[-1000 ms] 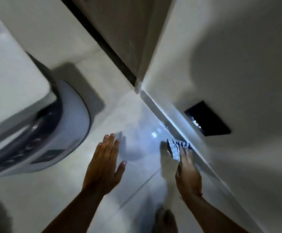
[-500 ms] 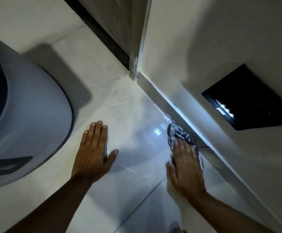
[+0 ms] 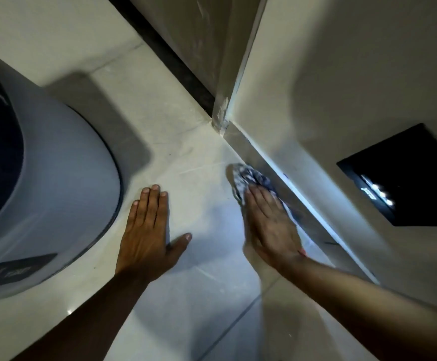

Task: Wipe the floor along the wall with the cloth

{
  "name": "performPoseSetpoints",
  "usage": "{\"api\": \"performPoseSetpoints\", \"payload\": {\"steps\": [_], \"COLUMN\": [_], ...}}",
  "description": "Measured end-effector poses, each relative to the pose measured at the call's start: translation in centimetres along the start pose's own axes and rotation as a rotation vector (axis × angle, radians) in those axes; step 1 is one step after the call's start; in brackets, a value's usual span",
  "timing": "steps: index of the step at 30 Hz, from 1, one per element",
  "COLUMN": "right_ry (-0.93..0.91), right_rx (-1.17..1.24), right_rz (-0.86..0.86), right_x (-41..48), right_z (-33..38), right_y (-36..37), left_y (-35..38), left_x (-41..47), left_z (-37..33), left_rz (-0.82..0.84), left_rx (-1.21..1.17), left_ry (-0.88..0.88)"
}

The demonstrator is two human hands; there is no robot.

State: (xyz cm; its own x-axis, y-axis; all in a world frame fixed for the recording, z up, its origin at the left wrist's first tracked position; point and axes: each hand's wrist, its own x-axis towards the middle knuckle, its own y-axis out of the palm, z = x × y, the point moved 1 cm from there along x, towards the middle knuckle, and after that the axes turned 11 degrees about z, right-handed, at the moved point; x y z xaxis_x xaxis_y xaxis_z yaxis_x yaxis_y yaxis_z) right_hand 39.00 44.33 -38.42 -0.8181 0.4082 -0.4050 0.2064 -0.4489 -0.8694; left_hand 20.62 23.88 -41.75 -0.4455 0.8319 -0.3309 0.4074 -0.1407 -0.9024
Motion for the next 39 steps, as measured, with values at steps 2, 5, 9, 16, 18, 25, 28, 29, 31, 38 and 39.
{"api": "performPoseSetpoints", "payload": {"steps": [2,5,9,16,18,25,28,29,31,38,39], "right_ry": [-0.012,0.006,-0.063,0.03,0.125,0.113,0.1,0.098,0.089,0.059,0.062], "right_rx": [0.044,0.102,0.11,0.065,0.057,0.12,0.104,0.071,0.061,0.113,0.111], "right_rz": [-0.059,-0.063,-0.012,-0.089,-0.074,-0.137,-0.116,-0.087,-0.031,-0.168,-0.181], "right_x": [3.2,-1.2,-2.6,1.6,-3.1,10.4,5.1,1.9,-1.5,14.9,15.6], "right_z": [1.3,-0.2,-1.9,1.1,0.9,5.5,3.3,2.3,0.6,7.6,8.2], "right_y": [-0.8,0.4,-1.1,0.4,1.2,-1.8,-0.4,0.0,0.1,-3.4,-3.5], "left_y": [0.2,0.1,0.0,0.0,-0.1,0.1,-0.2,-0.4,-0.5,-0.5,-0.3], "left_x": [0.2,0.3,0.3,0.5,0.4,0.4,0.3,0.2,-0.1,0.5,0.5], "left_z": [-0.3,-0.3,-0.1,-0.3,-0.2,-0.3,-0.3,-0.2,-0.2,-0.7,-0.7], "left_rz": [-0.006,-0.022,0.011,0.015,0.011,0.009,-0.002,0.016,0.029,0.07,0.064], "left_rx": [-0.006,-0.009,-0.022,-0.017,-0.02,-0.014,-0.041,-0.043,-0.058,-0.01,-0.009], "left_ry": [-0.026,-0.029,-0.031,-0.049,-0.041,-0.061,-0.053,-0.05,-0.05,-0.108,-0.115]}}
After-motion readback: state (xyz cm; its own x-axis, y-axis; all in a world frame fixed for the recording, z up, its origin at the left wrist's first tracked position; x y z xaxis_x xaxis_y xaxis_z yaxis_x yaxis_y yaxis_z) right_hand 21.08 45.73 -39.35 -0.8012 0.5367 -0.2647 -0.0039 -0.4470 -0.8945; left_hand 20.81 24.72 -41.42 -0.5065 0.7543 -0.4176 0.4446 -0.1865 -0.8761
